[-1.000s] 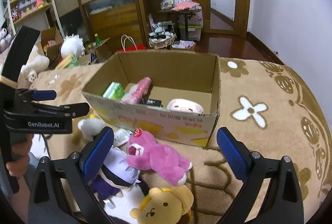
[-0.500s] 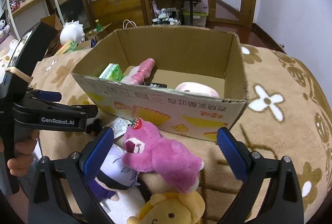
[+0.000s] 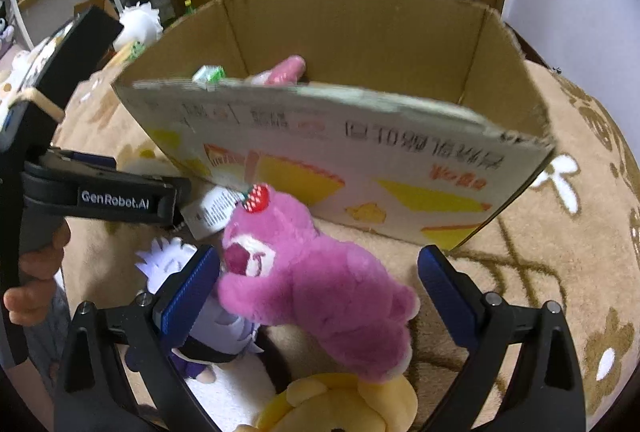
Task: Organize soft objects
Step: 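Lower the left tool to the white fluffy keychain while the right tool reaches the pink bear, then grasp and lift the fluffy keychain with the left tool while the right tool lifts the pink bear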
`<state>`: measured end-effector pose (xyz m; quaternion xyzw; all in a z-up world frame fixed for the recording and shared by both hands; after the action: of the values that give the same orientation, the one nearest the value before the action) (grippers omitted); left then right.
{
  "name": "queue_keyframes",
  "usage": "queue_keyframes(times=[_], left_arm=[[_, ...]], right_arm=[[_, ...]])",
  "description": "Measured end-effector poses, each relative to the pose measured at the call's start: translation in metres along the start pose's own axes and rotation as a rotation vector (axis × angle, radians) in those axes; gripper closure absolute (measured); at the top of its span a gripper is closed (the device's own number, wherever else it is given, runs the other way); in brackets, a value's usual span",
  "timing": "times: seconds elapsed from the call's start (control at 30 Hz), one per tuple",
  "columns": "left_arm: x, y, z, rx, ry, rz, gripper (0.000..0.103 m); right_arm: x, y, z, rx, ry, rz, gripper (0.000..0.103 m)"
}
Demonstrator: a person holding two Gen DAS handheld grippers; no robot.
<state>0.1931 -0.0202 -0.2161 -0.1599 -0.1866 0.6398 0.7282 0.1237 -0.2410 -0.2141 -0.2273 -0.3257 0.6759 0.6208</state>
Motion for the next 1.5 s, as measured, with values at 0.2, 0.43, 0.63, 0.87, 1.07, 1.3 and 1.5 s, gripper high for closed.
queue_keyframes(times=[0.2,0.43,0.63,0.87,1.07,1.3,1.5], left_arm=[[0.005,0.002,-0.012,0.019,-0.008,0.023,0.018],[0.003,0.002,-0.015,0.037,0.053,0.043,0.044],[-0.001,0.005,-0.012,0.04,0.074,0.018,0.063],[0.008,0.004,-0.011,0.043,0.088,0.023,0.078],[0.007,0.009,-0.001,0.063,0.082,0.027,0.081],[0.021,0.01,0.014,0.036,0.074,0.061,0.086],[0.028,0.006,0.038,-0.037,0.085,0.049,0.092]], right_arm=[[-0.007,0.005,-0.009,0.049,-0.032,-0.077,0.0],[-0.01,0.009,-0.009,0.069,-0.074,-0.119,0.014],[-0.011,0.011,-0.002,0.06,-0.075,-0.109,0.019],[-0.012,0.009,0.009,0.042,-0.06,-0.097,0.019],[-0.013,0.005,0.019,0.012,-0.054,-0.104,0.019],[-0.013,-0.001,0.039,-0.032,-0.044,-0.108,0.02],[-0.014,-0.013,0.061,-0.097,-0.044,-0.126,0.02]])
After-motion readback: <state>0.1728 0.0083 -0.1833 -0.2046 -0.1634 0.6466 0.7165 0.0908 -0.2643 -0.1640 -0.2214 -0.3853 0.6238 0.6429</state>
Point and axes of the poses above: each gripper's, at about its wrist camera, not at the fingertips, and z roughly against the way its jaws point, x to its left, y to its underside, the point moved 6 cm from there along -z, roughly the way its jaws point, and after that the axes turned 14 degrees about -x, right-handed, at the moved point
